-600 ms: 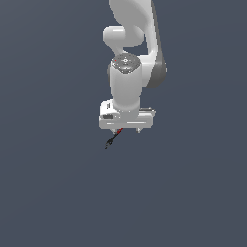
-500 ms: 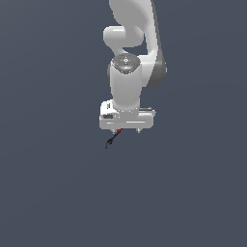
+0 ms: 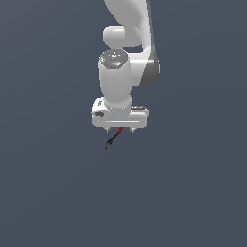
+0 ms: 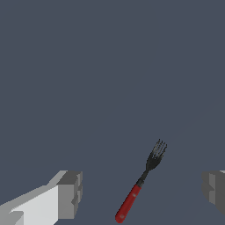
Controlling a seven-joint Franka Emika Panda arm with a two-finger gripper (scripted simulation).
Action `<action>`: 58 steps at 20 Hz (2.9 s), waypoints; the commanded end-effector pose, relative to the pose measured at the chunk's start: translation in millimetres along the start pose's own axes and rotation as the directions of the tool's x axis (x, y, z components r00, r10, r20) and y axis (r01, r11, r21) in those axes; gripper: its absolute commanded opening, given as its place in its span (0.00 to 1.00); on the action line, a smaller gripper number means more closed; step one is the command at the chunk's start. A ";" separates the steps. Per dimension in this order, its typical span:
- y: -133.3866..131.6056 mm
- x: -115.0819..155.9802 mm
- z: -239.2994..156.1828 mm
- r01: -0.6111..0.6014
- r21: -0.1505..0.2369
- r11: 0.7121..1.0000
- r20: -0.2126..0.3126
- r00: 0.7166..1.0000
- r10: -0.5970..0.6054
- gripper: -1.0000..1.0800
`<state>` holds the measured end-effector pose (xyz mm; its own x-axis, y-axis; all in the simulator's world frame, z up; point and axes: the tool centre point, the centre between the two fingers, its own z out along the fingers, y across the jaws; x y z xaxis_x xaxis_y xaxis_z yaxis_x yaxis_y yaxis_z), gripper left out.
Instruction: Pick up the object and move it to a goal position.
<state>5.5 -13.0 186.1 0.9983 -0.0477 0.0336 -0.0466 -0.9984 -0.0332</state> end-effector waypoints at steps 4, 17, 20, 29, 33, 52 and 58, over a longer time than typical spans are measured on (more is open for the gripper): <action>0.2 -1.3 2.5 -0.009 0.001 1.000 0.000 1.000 0.009 0.96; 14.3 -34.4 55.8 -0.218 -0.009 0.976 0.012 0.976 0.218 0.96; 20.6 -50.1 75.8 -0.301 -0.016 0.953 0.015 0.953 0.302 0.96; 35.6 -87.9 115.1 -0.475 -0.038 0.879 0.014 0.879 0.476 0.96; 39.0 -96.6 122.7 -0.510 -0.044 0.859 0.012 0.859 0.511 0.96; 41.5 -101.9 168.7 -0.522 -0.046 0.852 0.012 0.853 0.523 0.96; 41.7 -101.8 175.3 -0.522 -0.046 0.852 0.011 0.852 0.523 0.00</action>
<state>-92.9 -45.6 9.5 0.8247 -0.5655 -0.0005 -0.5655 -0.8247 0.0000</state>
